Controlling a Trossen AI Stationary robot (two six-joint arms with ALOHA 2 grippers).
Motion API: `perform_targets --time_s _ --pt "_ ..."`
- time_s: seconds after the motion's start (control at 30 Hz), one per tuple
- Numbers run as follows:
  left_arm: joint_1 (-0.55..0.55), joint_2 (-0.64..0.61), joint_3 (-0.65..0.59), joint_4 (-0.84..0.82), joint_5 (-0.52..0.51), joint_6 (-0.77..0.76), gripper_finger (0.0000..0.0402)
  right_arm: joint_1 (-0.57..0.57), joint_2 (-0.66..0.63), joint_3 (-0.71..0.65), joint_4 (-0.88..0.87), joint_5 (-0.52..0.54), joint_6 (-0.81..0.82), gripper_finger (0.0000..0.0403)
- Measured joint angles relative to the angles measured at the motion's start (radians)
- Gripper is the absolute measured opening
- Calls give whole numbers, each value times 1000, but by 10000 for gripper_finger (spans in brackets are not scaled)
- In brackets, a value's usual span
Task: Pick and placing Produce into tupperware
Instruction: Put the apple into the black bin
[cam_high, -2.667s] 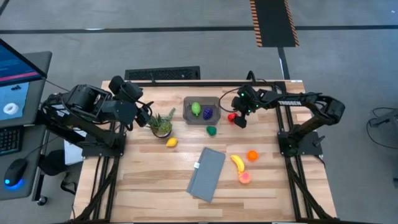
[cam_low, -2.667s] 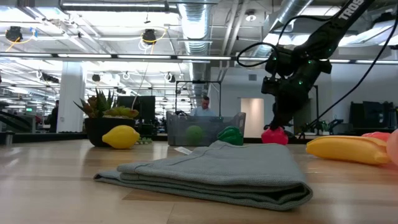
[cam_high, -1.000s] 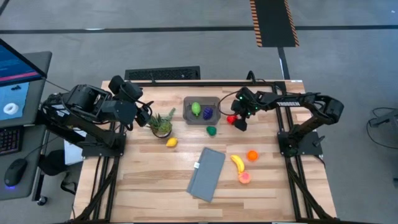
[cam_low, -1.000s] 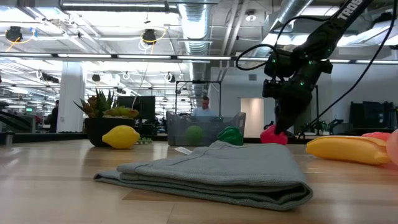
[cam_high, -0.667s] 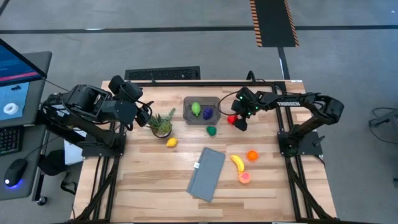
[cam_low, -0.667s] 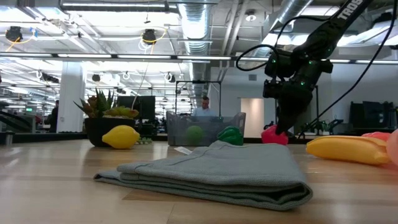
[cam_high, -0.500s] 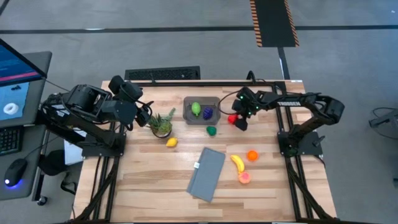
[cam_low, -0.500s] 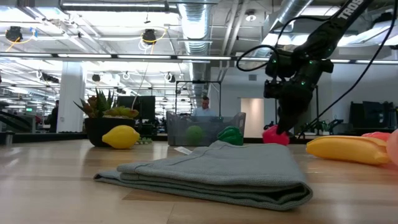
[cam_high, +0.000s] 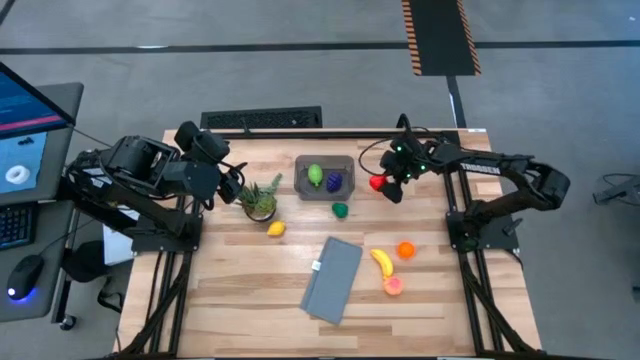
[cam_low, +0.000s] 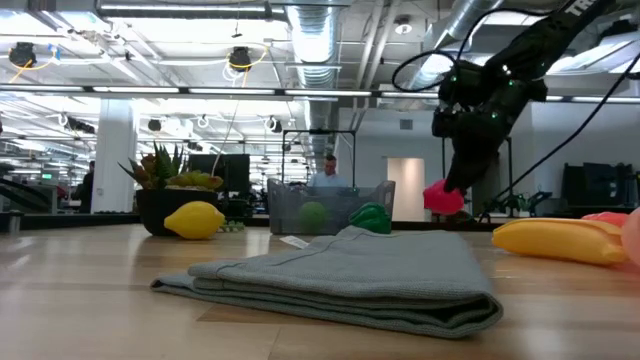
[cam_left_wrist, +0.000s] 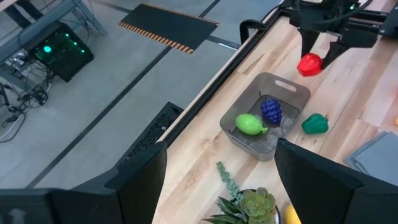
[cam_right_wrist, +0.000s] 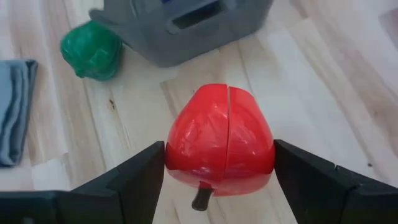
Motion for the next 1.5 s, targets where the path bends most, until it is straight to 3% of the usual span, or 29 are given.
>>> perform_targets --time_s 0.87,1.5 --pt "0 0 0 0 0 10 288 2 -282 0 4 -3 106 310" --pt "0 0 0 0 0 10 288 38 -318 0 91 -12 144 310"
